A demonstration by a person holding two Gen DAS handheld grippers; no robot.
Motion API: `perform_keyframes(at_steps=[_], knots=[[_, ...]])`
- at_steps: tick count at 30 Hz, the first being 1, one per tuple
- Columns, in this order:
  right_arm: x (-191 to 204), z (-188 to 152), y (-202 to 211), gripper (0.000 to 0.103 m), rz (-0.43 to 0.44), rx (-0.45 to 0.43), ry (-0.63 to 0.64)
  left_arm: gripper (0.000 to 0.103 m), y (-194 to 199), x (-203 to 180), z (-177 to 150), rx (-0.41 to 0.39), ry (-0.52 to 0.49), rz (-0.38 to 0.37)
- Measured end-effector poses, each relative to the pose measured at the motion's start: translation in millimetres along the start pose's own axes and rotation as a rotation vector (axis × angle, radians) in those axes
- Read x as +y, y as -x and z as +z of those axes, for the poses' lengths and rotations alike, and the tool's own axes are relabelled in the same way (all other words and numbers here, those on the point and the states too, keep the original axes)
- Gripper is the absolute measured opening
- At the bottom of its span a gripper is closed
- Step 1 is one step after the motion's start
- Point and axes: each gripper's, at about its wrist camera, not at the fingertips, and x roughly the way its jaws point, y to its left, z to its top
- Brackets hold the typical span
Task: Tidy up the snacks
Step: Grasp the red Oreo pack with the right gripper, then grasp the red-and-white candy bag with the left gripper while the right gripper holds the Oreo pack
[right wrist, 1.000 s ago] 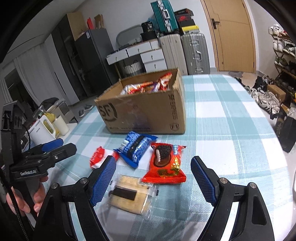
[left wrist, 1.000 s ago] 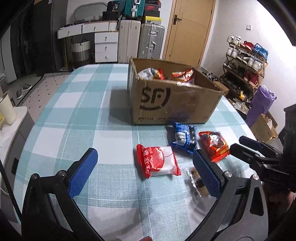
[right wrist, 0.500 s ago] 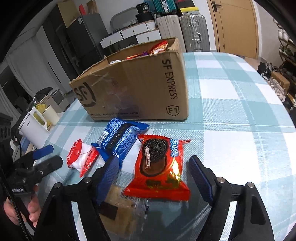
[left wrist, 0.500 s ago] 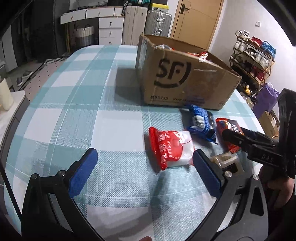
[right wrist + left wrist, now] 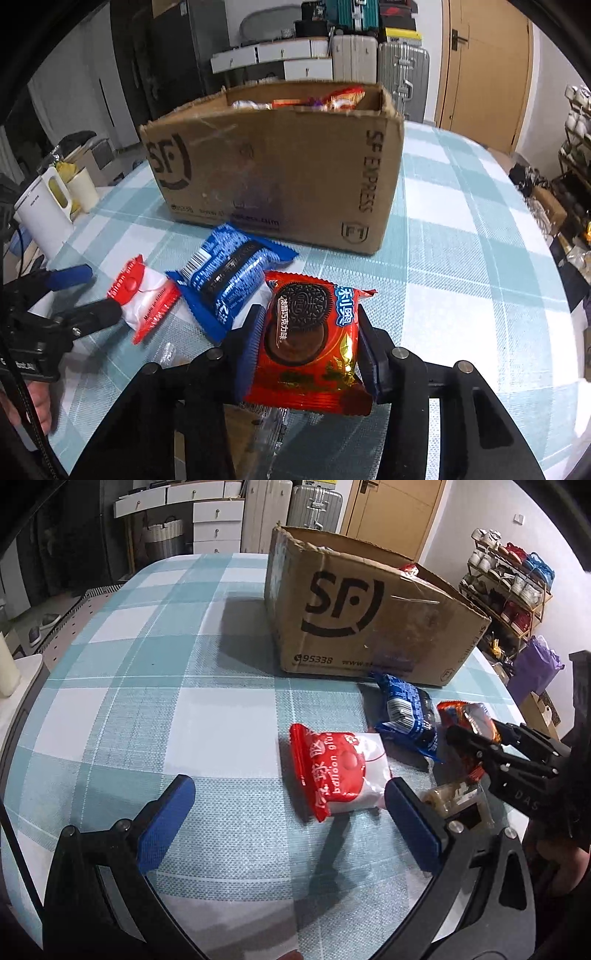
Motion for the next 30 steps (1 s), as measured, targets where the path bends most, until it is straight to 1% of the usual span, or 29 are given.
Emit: perform_keyframes(at_steps=[5,9,17,19,21,25,26,28,29,30], knots=[[-13.5,-5.7,7.3,0.046,0.057,-0.011,-0.081,0.102,-4.8,-7.1,1.1,0.024,-0.006,-0.003],[-19.1,-10.3,16.6,0.046,0.079,-0.031,-0.11,0.102,-9.2,-13.9,2.8,0.037,-0.006,-0.003],[-23.8,-17.6,28.2,0.046,0.121,-0.061,-0.128,0.102,-14.5,-29.4,7.2,0.046,-0.028,0.012],[-23.1,-19.2,30.7,0.046,0.123,-0.067,-0.128,0.102,-18.6,-31.1,9.3,0.056,-0.021,0.009],[-23.3,-20.4,32.9,0.046,0.13,-0.071,-0.132,0.102,-22.8,-33.0,11.3,0.066,-0.027,0.023],[-22.1,-22.3,37.0,0.046,0.132,-0.076,-0.127,0.101,-27.0,-33.0,13.8,0.069,-0.024,0.023],[-21.8,-22.7,38.3,0.046,0.133,-0.079,-0.126,0.1,-27.1,-33.0,14.7,0.067,-0.023,0.023],[-21.4,-23.4,40.1,0.046,0.134,-0.083,-0.124,0.088,-27.6,-32.3,16.1,0.061,-0.027,0.034],[-21.3,-23.8,41.1,0.046,0.134,-0.084,-0.125,0.085,-27.8,-31.6,16.7,0.058,-0.03,0.031],[-20.9,-24.7,42.2,0.046,0.135,-0.084,-0.127,0.079,-27.0,-31.2,17.6,0.057,-0.03,0.021]])
